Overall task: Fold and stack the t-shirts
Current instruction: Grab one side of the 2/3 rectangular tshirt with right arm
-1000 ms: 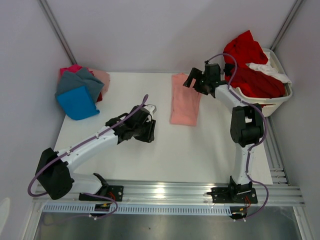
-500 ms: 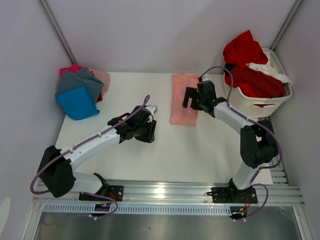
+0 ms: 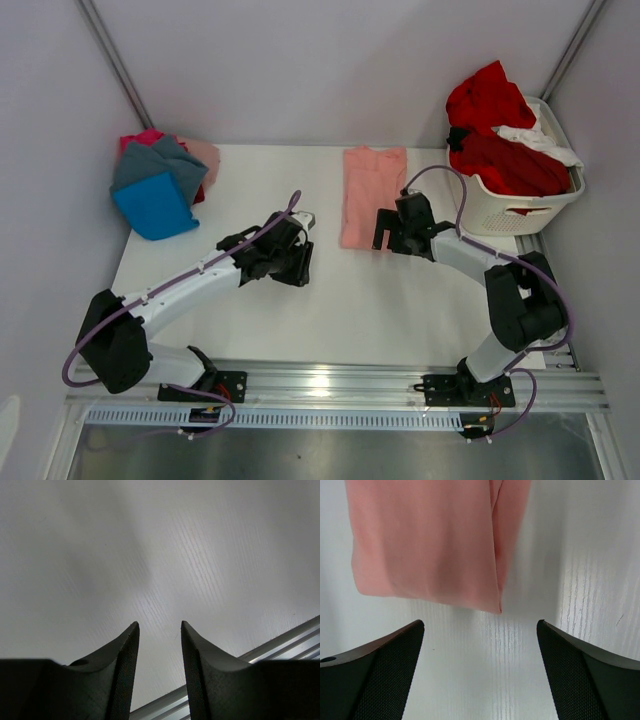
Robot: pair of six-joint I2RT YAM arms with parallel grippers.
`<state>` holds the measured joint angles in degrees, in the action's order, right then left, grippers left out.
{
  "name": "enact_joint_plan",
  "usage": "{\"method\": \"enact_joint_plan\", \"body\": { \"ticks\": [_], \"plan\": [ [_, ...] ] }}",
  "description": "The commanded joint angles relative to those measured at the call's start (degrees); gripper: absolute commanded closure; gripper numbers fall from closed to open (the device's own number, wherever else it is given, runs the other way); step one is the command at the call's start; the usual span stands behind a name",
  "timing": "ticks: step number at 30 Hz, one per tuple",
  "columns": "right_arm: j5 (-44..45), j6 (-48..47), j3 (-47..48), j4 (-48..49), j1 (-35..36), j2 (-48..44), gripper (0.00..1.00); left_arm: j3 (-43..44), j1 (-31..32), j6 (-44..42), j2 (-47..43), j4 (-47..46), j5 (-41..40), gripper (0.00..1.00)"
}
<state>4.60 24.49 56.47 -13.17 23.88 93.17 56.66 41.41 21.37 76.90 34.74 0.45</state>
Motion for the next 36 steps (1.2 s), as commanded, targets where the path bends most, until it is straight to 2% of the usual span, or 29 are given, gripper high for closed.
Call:
{"method": "enact_joint_plan", "body": {
  "ticks": [1,11,13,14,15,17,18,20,23,24,25,32,36],
  "plan": [
    [-0.7,1.5,-0.8,4.0,-0.1,0.3,0.03,0.0,-0.5,-0.4,-0.7,-1.4,0.9,0.58],
    [-5.5,2.5,-0.6,8.8,-0.2,2.7,0.20,-0.6,-0.5,-0.4,-1.8,-1.1,0.0,0.58],
    [-5.6,2.1,-0.1,9.7,-0.2,3.8,0.27,-0.6,-0.5,-0.3,-1.8,-1.1,-0.1,0.58],
    [-5.7,2.1,0.1,9.9,-0.4,4.3,0.32,-0.6,-0.5,-0.4,-1.8,-1.1,-0.1,0.57],
    [-5.8,2.1,0.3,10.0,-0.4,4.8,0.43,-0.6,-0.5,-0.4,-1.8,-1.1,-0.2,0.58],
    [-6.3,1.9,1.2,10.1,-0.5,6.3,0.55,-0.5,-0.5,-0.4,-1.8,-1.1,-0.1,0.58],
    [-6.4,1.9,1.4,9.8,-0.5,6.8,0.64,-0.5,-0.5,-0.4,-1.8,-1.0,-0.1,0.57],
    [-7.0,2.1,2.1,9.4,-0.5,7.6,0.71,-0.4,-0.5,-0.4,-1.9,-0.9,-0.2,0.57],
    [-8.0,2.3,2.7,6.9,0.2,6.9,0.88,-0.4,-0.5,-0.7,-2.2,-0.8,-2.0,0.57],
    [-8.0,2.1,2.6,6.2,1.3,6.4,0.97,-0.4,-0.5,-0.7,-2.3,-0.7,-2.2,0.57],
    [-7.9,1.8,2.5,4.9,2.0,5.7,1.00,-0.3,-0.5,-0.7,-2.5,-0.7,-2.4,0.57],
    [-8.2,1.6,-1.2,-2.5,7.9,-2.1,1.00,-0.2,-0.5,-0.9,-2.1,-0.8,-2.7,0.57],
    [-11.5,2.6,-4.5,-9.0,9.3,-7.3,1.00,0.1,-0.5,-1.0,-1.5,-0.6,-2.7,0.57]
  ]
}}
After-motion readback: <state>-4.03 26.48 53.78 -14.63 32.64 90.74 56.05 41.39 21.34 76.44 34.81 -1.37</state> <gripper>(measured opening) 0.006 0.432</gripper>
